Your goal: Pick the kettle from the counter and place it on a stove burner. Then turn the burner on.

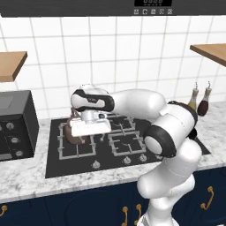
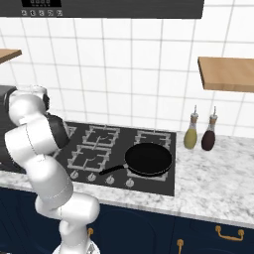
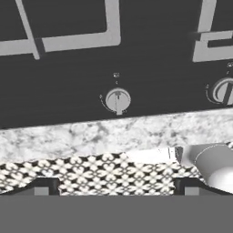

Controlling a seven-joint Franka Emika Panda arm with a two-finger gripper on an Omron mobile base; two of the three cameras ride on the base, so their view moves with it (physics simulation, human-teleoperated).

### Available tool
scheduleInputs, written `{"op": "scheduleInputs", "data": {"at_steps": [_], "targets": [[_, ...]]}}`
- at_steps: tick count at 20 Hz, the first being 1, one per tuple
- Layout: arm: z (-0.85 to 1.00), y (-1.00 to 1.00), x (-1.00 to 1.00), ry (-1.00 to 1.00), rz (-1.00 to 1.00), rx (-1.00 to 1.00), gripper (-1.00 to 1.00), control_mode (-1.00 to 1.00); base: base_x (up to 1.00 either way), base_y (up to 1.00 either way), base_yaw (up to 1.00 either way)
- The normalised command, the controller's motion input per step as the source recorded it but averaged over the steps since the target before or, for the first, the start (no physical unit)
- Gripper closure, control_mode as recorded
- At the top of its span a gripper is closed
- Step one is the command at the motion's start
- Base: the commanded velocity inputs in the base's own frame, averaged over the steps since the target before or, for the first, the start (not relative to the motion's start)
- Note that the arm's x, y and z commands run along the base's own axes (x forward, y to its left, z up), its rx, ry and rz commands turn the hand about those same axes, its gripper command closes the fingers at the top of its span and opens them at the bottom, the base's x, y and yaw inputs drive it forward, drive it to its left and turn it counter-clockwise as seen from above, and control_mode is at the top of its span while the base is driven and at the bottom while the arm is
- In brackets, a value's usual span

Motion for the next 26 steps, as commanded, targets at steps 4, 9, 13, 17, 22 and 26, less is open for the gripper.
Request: {"op": "scheduleInputs", "data": {"at_steps": [4, 9, 13, 17, 22, 26], "targets": [[-0.40, -0.14, -0.61, -0.24, 0.00, 0.00, -1.00, -1.00, 0.00, 0.00, 0.00], [-0.44, -0.12, -0.49, -0.27, 0.00, 0.03, -1.00, -1.00, 0.00, 0.00, 0.00], [-0.54, -0.22, -0.03, -0.13, 0.00, 0.09, -1.00, -1.00, 0.00, 0.00, 0.00], [-0.31, -0.16, 0.08, 0.00, 0.00, 0.03, -1.00, -1.00, 0.00, 0.00, 0.00], [-0.37, 0.00, 0.05, 0.00, 0.00, 0.00, -1.00, -1.00, 0.00, 0.00, 0.00], [-0.07, 0.12, 0.04, 0.00, 0.00, 0.00, -1.00, -1.00, 0.00, 0.00, 0.00]]}}
